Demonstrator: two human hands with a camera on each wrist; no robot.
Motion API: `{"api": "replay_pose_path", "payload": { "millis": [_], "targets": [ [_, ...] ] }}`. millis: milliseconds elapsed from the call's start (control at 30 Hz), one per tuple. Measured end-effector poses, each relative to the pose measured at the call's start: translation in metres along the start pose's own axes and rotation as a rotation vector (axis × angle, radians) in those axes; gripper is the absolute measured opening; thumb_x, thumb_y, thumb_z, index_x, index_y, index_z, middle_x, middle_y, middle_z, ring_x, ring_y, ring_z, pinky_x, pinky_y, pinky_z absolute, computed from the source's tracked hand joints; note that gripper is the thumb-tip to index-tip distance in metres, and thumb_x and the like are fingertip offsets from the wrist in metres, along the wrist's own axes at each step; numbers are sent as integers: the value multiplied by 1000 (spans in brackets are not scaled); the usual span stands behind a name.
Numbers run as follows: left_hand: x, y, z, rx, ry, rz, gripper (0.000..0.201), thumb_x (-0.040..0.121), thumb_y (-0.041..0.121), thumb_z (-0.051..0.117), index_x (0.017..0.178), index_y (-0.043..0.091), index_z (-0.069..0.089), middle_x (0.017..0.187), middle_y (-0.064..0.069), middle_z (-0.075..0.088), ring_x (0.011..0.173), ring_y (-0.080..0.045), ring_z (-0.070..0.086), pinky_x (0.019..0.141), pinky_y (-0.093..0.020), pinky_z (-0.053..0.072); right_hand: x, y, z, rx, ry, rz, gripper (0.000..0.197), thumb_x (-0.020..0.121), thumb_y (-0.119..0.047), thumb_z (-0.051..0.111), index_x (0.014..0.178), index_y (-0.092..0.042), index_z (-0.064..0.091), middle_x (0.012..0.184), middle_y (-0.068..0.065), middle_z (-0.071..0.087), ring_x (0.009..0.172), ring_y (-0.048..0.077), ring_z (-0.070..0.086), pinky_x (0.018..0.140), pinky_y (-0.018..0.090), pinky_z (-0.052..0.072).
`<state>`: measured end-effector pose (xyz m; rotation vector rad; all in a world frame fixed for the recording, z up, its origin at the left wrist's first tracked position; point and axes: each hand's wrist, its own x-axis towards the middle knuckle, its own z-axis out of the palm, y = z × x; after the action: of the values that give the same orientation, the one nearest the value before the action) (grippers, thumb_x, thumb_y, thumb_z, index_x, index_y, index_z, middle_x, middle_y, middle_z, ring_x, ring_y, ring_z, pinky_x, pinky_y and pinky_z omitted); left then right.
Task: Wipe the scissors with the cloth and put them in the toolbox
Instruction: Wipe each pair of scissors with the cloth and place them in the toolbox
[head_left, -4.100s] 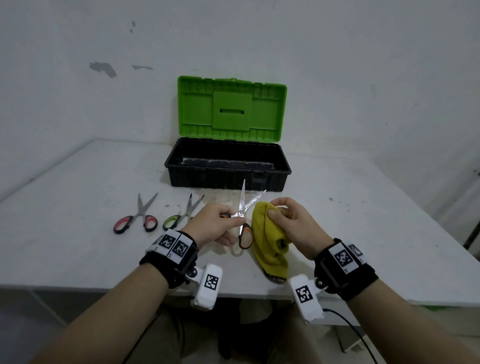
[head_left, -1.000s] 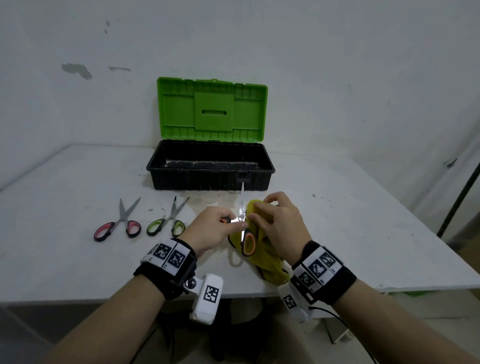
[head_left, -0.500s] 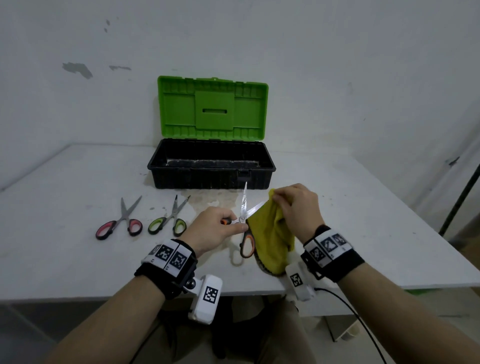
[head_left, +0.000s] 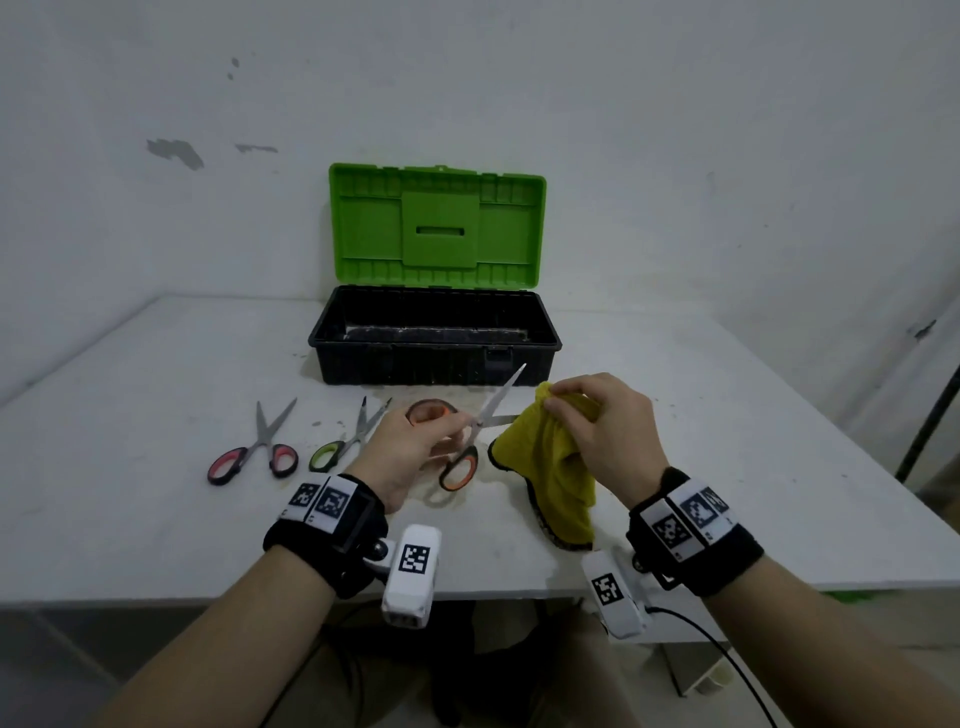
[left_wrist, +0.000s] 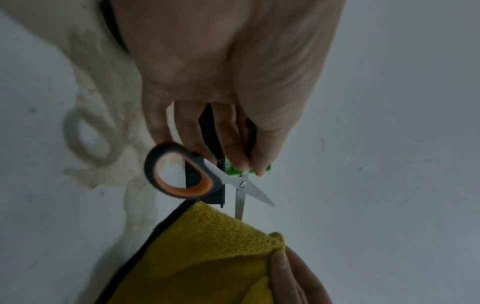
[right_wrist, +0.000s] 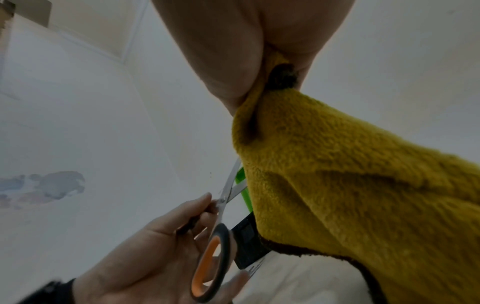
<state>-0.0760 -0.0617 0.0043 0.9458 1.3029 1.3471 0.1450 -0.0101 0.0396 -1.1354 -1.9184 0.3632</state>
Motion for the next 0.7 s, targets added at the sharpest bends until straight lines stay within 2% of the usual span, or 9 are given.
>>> {"api": "replay_pose_path", "payload": {
  "millis": [67, 133, 233, 267, 333, 433, 567, 633, 700],
  "targets": [
    [0, 0, -1, -131, -17, -56, 16, 90, 25, 73, 85, 12, 65, 90, -10, 65, 92, -33, 72, 76, -41, 53, -1, -5, -3, 22, 8, 30, 9, 83, -32, 73, 92, -29, 73, 96, -8, 68, 92, 8, 60, 83, 22, 45],
    [-1, 1, 0, -286, -31, -99, 17, 93, 21, 69, 97, 8, 59, 95, -12, 62, 97, -39, 73, 69, -42, 59, -1, -8, -7, 54, -6, 79, 13, 80, -33, 75, 92, -32, 73, 94, -13, 68, 88, 4, 60, 77, 19, 45],
    [-2, 3, 3, -315, -11, -88, 8, 95, 9, 64, 100, 5, 60, 97, -17, 67, 84, -28, 76, 62, -34, 61, -2, -12, -10, 138, -92, 124, 20, 75, -26, 75, 94, -34, 71, 90, -16, 68, 84, 4, 62, 70, 22, 51],
    [-1, 4, 4, -301, 0, -84, 3, 94, 6, 64, 96, 5, 63, 93, -17, 70, 78, -24, 75, 61, -30, 60, -2, -13, -11, 156, -113, 123, 21, 75, -25, 75, 94, -34, 71, 90, -16, 68, 84, 5, 63, 72, 25, 53],
    [0, 5, 5, -307, 27, -101, 6, 91, 3, 67, 87, 8, 67, 83, -11, 72, 74, -19, 72, 61, -26, 59, -2, -12, -11, 177, -133, 113, 21, 75, -22, 74, 92, -34, 71, 88, -16, 69, 85, 6, 64, 73, 28, 55],
    [2, 4, 3, -432, 38, -182, 11, 89, 3, 69, 84, 12, 65, 78, -7, 73, 73, -18, 72, 61, -29, 60, 1, -11, -14, 221, -136, 117, 16, 79, -21, 70, 88, -34, 72, 86, -13, 70, 86, 9, 65, 73, 31, 56],
    [4, 2, 1, -425, 56, -175, 9, 89, 6, 70, 87, 13, 64, 74, -4, 71, 67, -13, 71, 57, -26, 58, 3, -13, -19, 269, -100, 115, 8, 89, -24, 62, 89, -32, 64, 81, -4, 68, 72, 15, 62, 64, 39, 53],
    [5, -1, 1, -414, 79, -137, 9, 87, 8, 72, 93, 8, 66, 74, -4, 68, 64, -9, 65, 55, -22, 54, 2, -14, -21, 285, -123, 119, 6, 95, -27, 56, 94, -32, 58, 75, 7, 66, 62, 18, 55, 57, 41, 48],
    [8, -3, 1, -458, 121, -128, 11, 87, 10, 72, 94, 4, 66, 76, -4, 66, 63, -8, 61, 54, -20, 53, 0, -15, -22, 282, -149, 114, 6, 98, -28, 50, 97, -33, 54, 68, 10, 58, 58, 19, 49, 54, 40, 44]
  ]
}}
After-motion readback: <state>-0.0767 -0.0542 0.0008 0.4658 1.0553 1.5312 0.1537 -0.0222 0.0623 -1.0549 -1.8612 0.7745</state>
